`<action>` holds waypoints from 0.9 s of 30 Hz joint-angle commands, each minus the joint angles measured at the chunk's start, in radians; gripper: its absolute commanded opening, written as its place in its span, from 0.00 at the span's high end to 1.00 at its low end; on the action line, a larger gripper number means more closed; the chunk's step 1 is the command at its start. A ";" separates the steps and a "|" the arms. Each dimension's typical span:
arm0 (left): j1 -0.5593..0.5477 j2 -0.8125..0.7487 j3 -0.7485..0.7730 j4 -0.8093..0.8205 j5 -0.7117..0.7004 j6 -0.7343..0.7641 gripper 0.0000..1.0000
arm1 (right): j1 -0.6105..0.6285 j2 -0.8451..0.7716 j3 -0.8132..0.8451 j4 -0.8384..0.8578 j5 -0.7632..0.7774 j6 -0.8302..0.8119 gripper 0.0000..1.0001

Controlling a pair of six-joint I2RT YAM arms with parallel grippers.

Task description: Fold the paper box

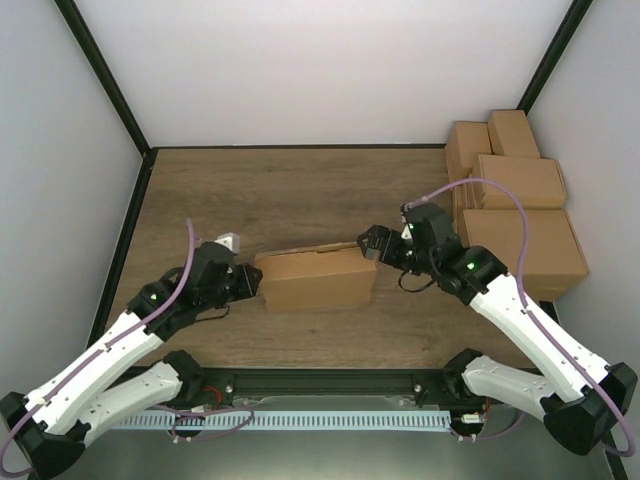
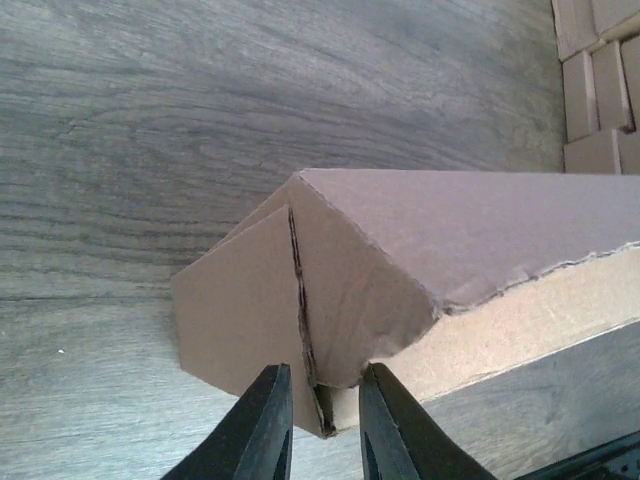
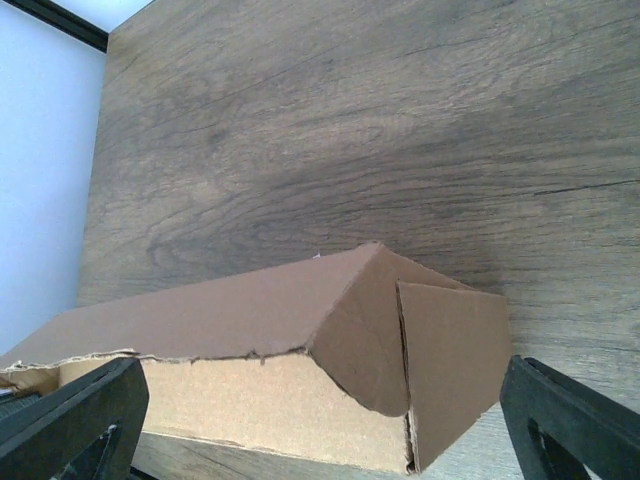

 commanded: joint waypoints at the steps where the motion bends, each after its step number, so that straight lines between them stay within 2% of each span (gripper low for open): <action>1: -0.005 -0.010 0.018 -0.038 -0.002 -0.010 0.76 | -0.007 -0.031 0.015 0.010 0.010 0.011 0.00; 4: -0.005 -0.006 0.033 -0.055 -0.002 -0.012 0.71 | -0.007 -0.044 0.001 0.017 0.015 0.009 0.00; 10: -0.004 -0.004 0.093 -0.104 -0.020 -0.020 0.50 | -0.007 -0.056 -0.006 0.010 0.059 -0.004 0.00; 14: -0.005 -0.003 0.172 -0.147 -0.030 -0.024 0.40 | -0.006 -0.077 -0.020 0.018 0.082 -0.033 0.00; 19: -0.005 0.000 0.288 -0.196 -0.057 -0.019 0.22 | -0.007 -0.148 -0.094 0.104 0.068 -0.119 0.00; 22: -0.004 0.014 0.366 -0.205 -0.123 -0.013 0.11 | -0.006 -0.195 -0.130 0.132 0.091 -0.145 0.00; 27: -0.005 0.099 0.464 -0.174 -0.220 0.026 0.04 | -0.007 -0.207 -0.108 0.119 0.186 -0.202 0.00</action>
